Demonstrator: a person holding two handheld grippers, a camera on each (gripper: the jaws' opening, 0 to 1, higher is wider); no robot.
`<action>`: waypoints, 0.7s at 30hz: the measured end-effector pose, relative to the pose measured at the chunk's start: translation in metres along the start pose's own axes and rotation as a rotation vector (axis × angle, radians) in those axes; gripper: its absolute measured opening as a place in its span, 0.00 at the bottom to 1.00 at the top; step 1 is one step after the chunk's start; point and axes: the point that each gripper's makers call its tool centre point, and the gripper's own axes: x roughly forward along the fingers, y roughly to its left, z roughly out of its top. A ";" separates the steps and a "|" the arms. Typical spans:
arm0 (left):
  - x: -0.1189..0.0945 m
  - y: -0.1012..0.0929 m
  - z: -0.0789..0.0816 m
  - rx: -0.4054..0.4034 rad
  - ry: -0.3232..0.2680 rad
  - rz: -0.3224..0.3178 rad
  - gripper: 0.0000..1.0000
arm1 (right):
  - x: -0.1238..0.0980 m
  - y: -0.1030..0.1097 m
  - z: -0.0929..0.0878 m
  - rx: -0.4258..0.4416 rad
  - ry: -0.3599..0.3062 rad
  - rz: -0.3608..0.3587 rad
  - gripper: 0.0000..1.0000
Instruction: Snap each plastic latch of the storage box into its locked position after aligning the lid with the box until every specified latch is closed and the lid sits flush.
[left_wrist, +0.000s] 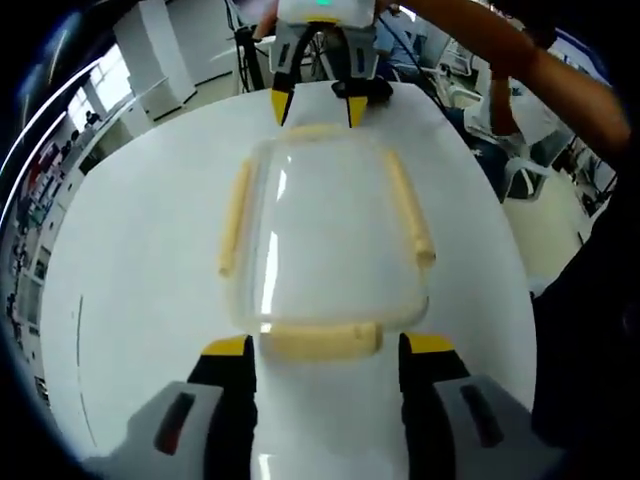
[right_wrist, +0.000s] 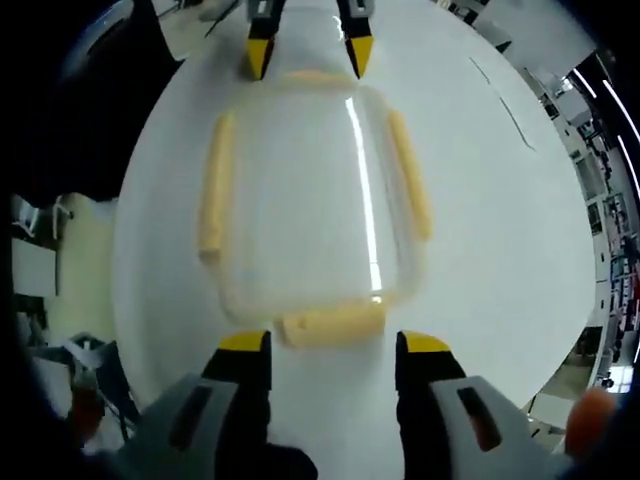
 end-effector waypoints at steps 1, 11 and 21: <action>0.000 0.000 0.000 -0.001 0.001 -0.002 0.54 | 0.000 0.001 0.002 -0.003 -0.005 0.005 0.47; 0.002 0.006 -0.002 -0.009 0.008 -0.012 0.54 | 0.004 0.002 0.003 -0.017 0.002 0.041 0.40; 0.002 0.004 -0.004 0.016 0.013 -0.040 0.53 | 0.004 0.001 0.004 -0.023 0.001 0.050 0.37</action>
